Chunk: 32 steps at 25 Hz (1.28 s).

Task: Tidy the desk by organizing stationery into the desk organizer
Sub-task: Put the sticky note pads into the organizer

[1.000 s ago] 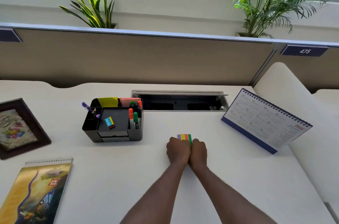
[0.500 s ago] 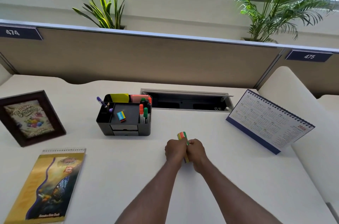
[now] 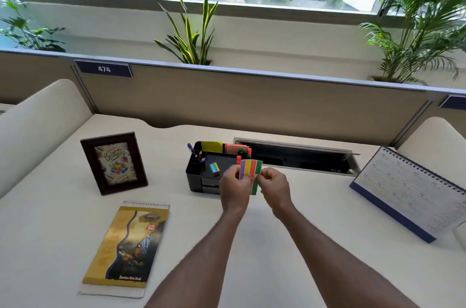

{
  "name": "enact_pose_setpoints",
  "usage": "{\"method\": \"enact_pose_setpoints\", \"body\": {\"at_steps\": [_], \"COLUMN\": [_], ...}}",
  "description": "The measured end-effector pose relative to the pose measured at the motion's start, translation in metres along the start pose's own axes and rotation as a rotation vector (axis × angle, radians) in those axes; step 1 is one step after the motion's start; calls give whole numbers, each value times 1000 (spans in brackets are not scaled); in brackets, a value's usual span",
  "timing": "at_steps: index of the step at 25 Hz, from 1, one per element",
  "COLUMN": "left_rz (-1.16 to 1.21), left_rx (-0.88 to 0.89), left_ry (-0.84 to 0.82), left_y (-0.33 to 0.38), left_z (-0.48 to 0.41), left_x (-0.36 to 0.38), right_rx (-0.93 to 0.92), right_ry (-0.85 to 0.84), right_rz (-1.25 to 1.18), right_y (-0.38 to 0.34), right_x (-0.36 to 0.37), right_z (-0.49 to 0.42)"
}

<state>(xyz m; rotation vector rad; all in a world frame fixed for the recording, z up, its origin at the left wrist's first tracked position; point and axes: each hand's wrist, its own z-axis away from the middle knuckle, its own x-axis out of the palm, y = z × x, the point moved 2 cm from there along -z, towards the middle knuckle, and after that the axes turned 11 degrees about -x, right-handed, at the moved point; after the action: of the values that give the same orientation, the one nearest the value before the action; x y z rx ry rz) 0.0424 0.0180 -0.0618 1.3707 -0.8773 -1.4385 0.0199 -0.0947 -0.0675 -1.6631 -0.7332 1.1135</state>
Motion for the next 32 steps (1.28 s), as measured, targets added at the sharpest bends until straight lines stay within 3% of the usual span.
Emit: {"method": "enact_pose_setpoints", "body": {"at_steps": [4,13,18,25,32], "left_rz": [-45,-236,-371,-648,-771], "left_rx": [120,201,362,417,394], "left_ry": [102,239,214,186,48], "left_y": [19,49,48,33,22], "left_z": [-29,-105,-136,-170,-186], "left_x": [-42,-92,-91,-77,-61], "right_rx": [-160,-238,-233,-217,-162], "right_ry": [-26,36,10,-124,-237], "right_rz": [27,273,396,523,688], "right_y": [-45,-92,-88,-66,-42], "right_x": [25,73,90,105,112], "right_z": [-17,-80,-105,-133,-143]}}
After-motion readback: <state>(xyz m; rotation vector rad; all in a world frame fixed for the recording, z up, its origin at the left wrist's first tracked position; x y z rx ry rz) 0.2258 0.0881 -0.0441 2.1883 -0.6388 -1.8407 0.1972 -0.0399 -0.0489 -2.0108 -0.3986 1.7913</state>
